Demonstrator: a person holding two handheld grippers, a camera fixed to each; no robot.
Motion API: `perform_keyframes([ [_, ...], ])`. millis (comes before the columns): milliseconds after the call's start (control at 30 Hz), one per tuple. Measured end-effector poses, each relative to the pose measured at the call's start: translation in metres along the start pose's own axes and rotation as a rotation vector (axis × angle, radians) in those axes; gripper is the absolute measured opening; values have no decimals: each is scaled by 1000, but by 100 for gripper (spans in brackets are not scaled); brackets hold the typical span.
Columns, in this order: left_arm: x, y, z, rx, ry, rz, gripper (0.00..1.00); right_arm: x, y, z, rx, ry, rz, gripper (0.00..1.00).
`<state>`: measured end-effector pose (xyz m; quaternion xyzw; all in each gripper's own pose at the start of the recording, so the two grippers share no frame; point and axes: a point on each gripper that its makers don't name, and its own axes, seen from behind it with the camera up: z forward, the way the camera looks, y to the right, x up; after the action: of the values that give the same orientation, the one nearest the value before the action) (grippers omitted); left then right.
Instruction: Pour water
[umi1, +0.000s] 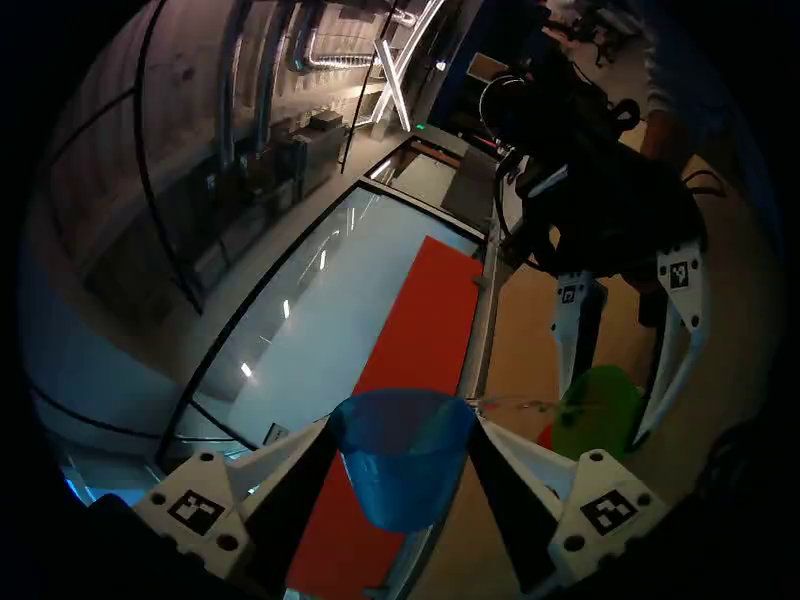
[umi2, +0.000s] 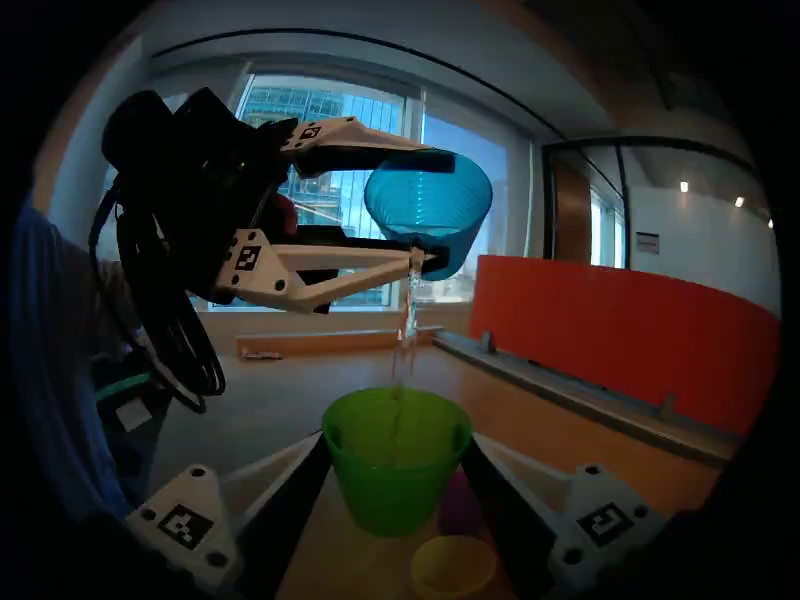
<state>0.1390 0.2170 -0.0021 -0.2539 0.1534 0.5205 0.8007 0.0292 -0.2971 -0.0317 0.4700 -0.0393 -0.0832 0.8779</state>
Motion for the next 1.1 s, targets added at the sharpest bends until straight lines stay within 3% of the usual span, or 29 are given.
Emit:
perform_keyframes([
  [1100, 5, -13, 0, 15, -11, 134, 88, 2, 2, -1, -2, 10, 0, 90],
])
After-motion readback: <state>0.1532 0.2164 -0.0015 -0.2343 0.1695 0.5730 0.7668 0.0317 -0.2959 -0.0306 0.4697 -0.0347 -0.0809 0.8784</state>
